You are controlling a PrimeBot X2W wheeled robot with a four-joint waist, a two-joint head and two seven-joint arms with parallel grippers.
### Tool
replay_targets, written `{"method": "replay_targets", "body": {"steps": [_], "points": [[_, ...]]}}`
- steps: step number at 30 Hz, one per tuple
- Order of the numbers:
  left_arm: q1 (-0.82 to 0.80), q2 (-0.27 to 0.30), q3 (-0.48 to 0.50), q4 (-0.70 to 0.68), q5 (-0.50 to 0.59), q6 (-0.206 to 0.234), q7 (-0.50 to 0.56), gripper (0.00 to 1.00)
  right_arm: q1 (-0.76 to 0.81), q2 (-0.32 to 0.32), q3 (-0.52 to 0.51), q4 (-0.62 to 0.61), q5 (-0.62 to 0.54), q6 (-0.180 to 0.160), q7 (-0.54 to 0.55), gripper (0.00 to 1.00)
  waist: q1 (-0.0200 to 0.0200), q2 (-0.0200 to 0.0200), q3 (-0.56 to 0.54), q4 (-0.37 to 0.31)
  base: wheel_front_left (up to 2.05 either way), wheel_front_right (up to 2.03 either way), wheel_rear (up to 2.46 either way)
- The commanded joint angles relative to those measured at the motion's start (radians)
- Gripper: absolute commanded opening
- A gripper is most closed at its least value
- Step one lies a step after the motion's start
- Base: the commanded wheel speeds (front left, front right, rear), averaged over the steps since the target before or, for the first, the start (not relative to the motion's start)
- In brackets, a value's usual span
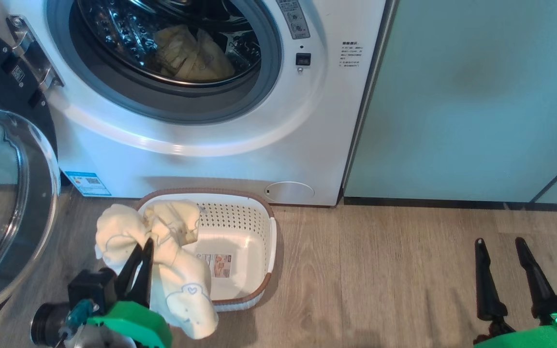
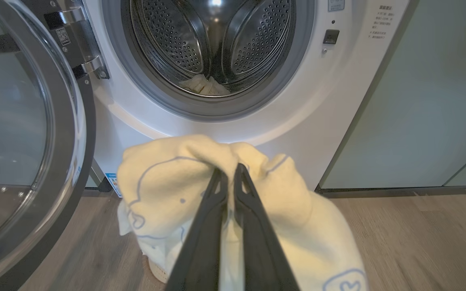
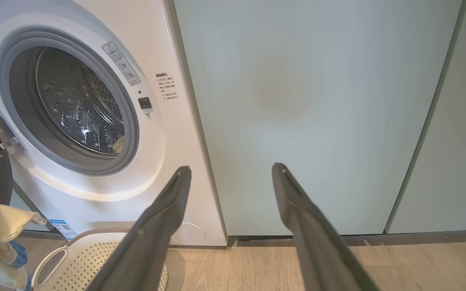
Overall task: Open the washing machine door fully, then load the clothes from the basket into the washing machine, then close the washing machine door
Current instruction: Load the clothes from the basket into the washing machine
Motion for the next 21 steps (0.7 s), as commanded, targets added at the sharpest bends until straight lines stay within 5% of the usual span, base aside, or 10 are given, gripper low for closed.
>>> {"method": "replay_targets", "body": {"steps": [1, 21], "points": [[-0.066, 0.024, 0.042, -0.025, -0.002, -0.003, -0.012, 0.00, -0.023, -0.010, 0.027, -0.031, -0.005, -0.003, -0.006, 1.00, -0.0001, -0.0001, 0.003, 0.000, 0.00, 0.00, 0.00], [-0.350, 0.022, 0.054, 0.098, -0.037, -0.086, -0.021, 0.00, -0.107, -0.010, 0.041, -0.053, 0.016, -0.003, -0.006, 1.00, -0.0001, -0.0001, 0.203, -0.053, 0.00, 0.00, 0.00]]}}
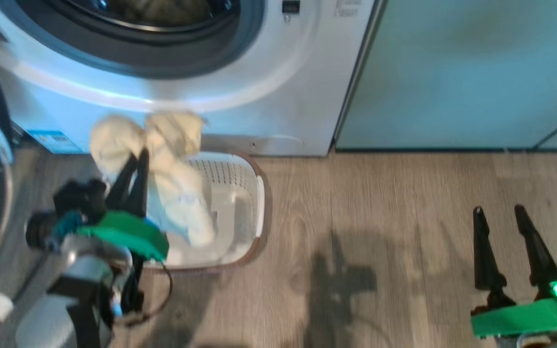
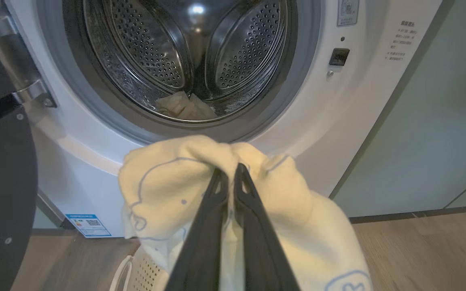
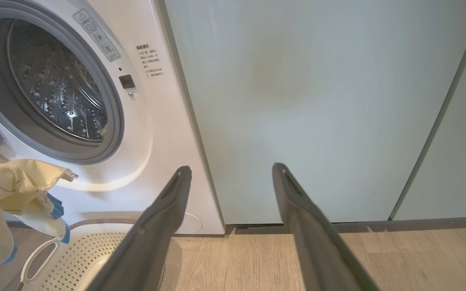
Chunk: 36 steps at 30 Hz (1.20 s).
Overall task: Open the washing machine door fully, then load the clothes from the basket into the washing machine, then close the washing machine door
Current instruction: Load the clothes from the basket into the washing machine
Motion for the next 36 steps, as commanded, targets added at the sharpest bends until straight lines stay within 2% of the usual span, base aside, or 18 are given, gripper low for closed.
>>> {"method": "replay_targets", "body": {"steps": [1, 11, 16, 25, 31, 36], "points": [[-0.070, 0.031, 0.055, -0.017, -0.007, -0.004, -0.009, 0.00, -0.036, -0.010, 0.021, -0.035, 0.007, -0.003, -0.006, 1.00, -0.0001, 0.0000, 0.049, -0.020, 0.00, 0.00, 0.00], [-0.313, 0.086, 0.086, 0.104, -0.024, -0.052, 0.050, 0.00, -0.110, -0.010, 0.035, -0.046, 0.059, -0.003, -0.006, 1.00, -0.0001, 0.0000, 0.193, -0.081, 0.00, 0.00, 0.00], [-0.432, 0.145, 0.102, 0.136, -0.040, -0.090, 0.121, 0.00, -0.137, -0.010, 0.040, -0.046, 0.096, -0.003, -0.006, 1.00, -0.0001, 0.0000, 0.250, -0.109, 0.00, 0.00, 0.00], [-0.687, 0.282, 0.117, 0.190, -0.080, -0.156, 0.376, 0.00, -0.190, -0.010, 0.065, -0.047, 0.167, -0.003, -0.006, 1.00, -0.0001, 0.0000, 0.336, -0.157, 0.00, 0.00, 0.00], [-0.876, 0.339, 0.091, 0.249, -0.088, -0.178, 0.579, 0.00, -0.227, -0.010, 0.094, -0.043, 0.210, -0.003, -0.006, 1.00, -0.0001, 0.0000, 0.389, -0.192, 0.00, 0.00, 0.00], [-1.012, 0.395, 0.082, 0.302, -0.059, -0.193, 0.643, 0.00, -0.257, -0.010, 0.121, -0.042, 0.251, -0.003, -0.006, 1.00, -0.0001, 0.0000, 0.435, -0.245, 0.00, 0.00, 0.00]]}}
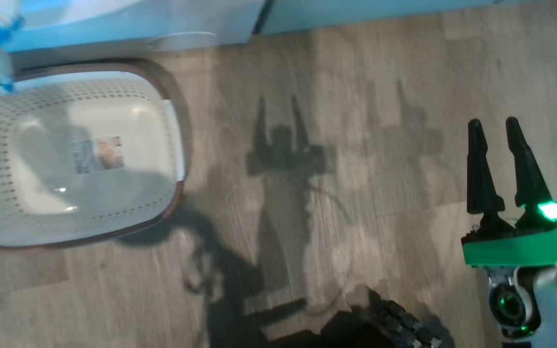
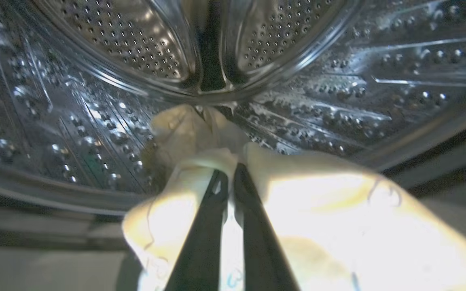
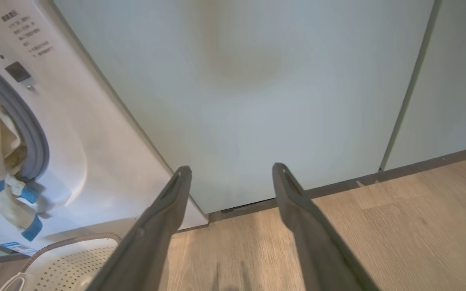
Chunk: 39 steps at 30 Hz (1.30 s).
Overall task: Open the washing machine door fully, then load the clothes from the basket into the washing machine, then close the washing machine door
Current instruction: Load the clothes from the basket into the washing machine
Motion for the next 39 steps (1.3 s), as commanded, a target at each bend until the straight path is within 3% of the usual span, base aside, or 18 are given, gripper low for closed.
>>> {"method": "replay_targets", "body": {"steps": [1, 8, 15, 24, 25, 26, 27, 39], "points": [[-0.086, 0.087, 0.032, -0.014, 0.025, -0.004, 0.006, 0.00, -0.008, -0.010, 0.023, -0.026, 0.021, -0.003, -0.006, 1.00, -0.0001, 0.0000, 0.040, -0.046, 0.00, 0.00, 0.00], [-0.236, 0.138, 0.022, 0.034, 0.118, -0.016, -0.134, 0.00, -0.025, -0.010, 0.043, -0.018, 0.063, -0.003, -0.006, 1.00, -0.0001, 0.0000, 0.094, -0.108, 0.00, 0.00, 0.00], [-0.293, 0.124, -0.007, 0.072, 0.195, 0.006, -0.299, 0.00, -0.030, -0.010, 0.044, -0.020, 0.076, -0.003, -0.006, 1.00, -0.0001, 0.0000, 0.124, -0.120, 0.00, 0.00, 0.00], [-0.233, 0.082, 0.003, 0.204, 0.140, 0.015, -0.309, 0.00, -0.040, -0.010, 0.040, -0.018, 0.062, -0.003, -0.006, 1.00, -0.0001, 0.0000, 0.125, -0.101, 0.00, 0.00, 0.00], [-0.232, 0.079, 0.002, 0.214, 0.138, 0.017, -0.306, 0.19, -0.041, -0.010, 0.039, -0.017, 0.059, -0.003, -0.006, 1.00, -0.0001, 0.0000, 0.124, -0.099, 0.00, 0.00, 0.00], [-0.233, 0.075, 0.002, 0.223, 0.136, 0.018, -0.306, 0.80, -0.042, -0.010, 0.038, -0.017, 0.057, -0.003, -0.006, 1.00, -0.0001, 0.0000, 0.123, -0.097, 0.00, 0.00, 0.00], [-0.234, 0.070, 0.002, 0.229, 0.131, 0.016, -0.308, 1.00, -0.043, -0.010, 0.038, -0.016, 0.055, -0.003, -0.006, 1.00, -0.0001, 0.0000, 0.122, -0.095, 0.00, 0.00, 0.00], [-0.201, 0.016, -0.004, 0.307, 0.107, 0.013, -0.420, 1.00, -0.045, -0.010, 0.006, -0.018, 0.022, -0.003, -0.006, 1.00, -0.0001, 0.0000, 0.096, -0.054, 0.00, 0.00, 0.00]]}}
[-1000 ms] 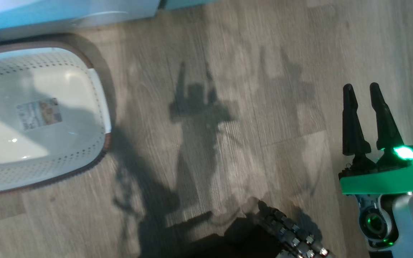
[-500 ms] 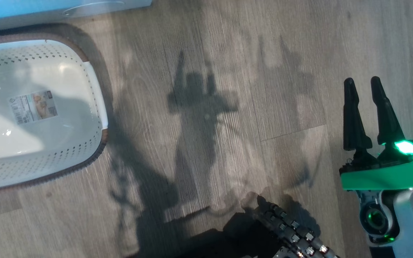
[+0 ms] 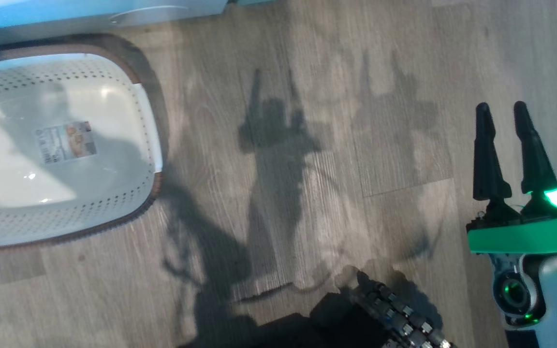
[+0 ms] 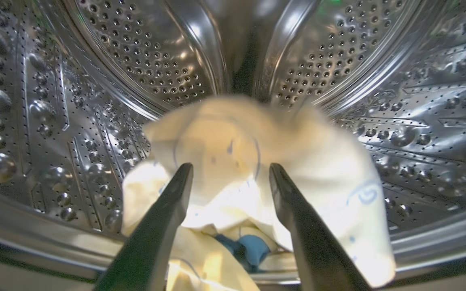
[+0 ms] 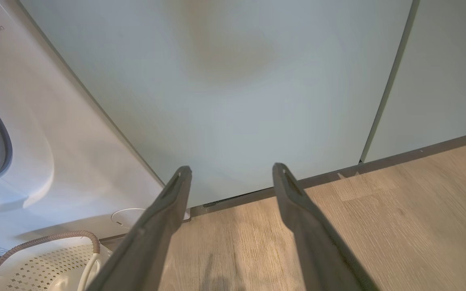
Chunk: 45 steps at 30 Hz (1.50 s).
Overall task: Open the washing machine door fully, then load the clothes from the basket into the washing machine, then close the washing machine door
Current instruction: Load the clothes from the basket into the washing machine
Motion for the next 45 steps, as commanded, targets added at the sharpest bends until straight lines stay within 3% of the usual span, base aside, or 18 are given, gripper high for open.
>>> {"method": "replay_targets", "body": {"steps": [1, 9, 17, 25, 33, 39, 45], "points": [[0.014, 0.034, 0.020, -0.026, -0.010, 0.004, -0.016, 1.00, 0.006, -0.010, 0.005, -0.025, -0.008, -0.003, -0.006, 1.00, 0.0001, 0.0000, -0.010, 0.013, 0.00, 0.00, 0.00], [0.172, -0.038, 0.032, -0.101, -0.046, 0.038, -0.147, 1.00, 0.024, -0.010, -0.036, -0.031, -0.061, -0.003, -0.006, 1.00, 0.0001, 0.0000, -0.064, 0.080, 0.00, 0.00, 0.00], [0.443, -0.093, 0.054, -0.349, -0.071, 0.135, -0.230, 1.00, 0.054, -0.010, -0.072, -0.039, -0.114, -0.003, -0.006, 1.00, 0.0001, 0.0000, -0.124, 0.146, 0.00, 0.00, 0.00], [0.773, -0.115, 0.089, -0.667, -0.062, 0.266, -0.263, 1.00, 0.078, -0.010, -0.092, -0.046, -0.163, -0.003, -0.006, 1.00, 0.0001, 0.0000, -0.167, 0.203, 0.00, 0.00, 0.00], [1.048, -0.164, 0.087, -0.860, -0.038, 0.365, -0.276, 1.00, 0.103, -0.010, -0.104, -0.037, -0.211, -0.003, -0.006, 1.00, 0.0001, 0.0000, -0.221, 0.253, 0.00, 0.00, 0.00], [1.166, -0.200, 0.063, -0.923, -0.026, 0.389, -0.281, 1.00, 0.131, -0.010, -0.115, -0.026, -0.239, -0.003, -0.006, 1.00, 0.0001, 0.0000, -0.271, 0.293, 0.00, 0.00, 0.00], [1.221, -0.224, 0.038, -0.928, -0.027, 0.381, -0.283, 1.00, 0.158, -0.010, -0.112, -0.014, -0.249, -0.003, -0.006, 1.00, 0.0001, 0.0000, -0.315, 0.315, 0.00, 0.00, 0.00]]}}
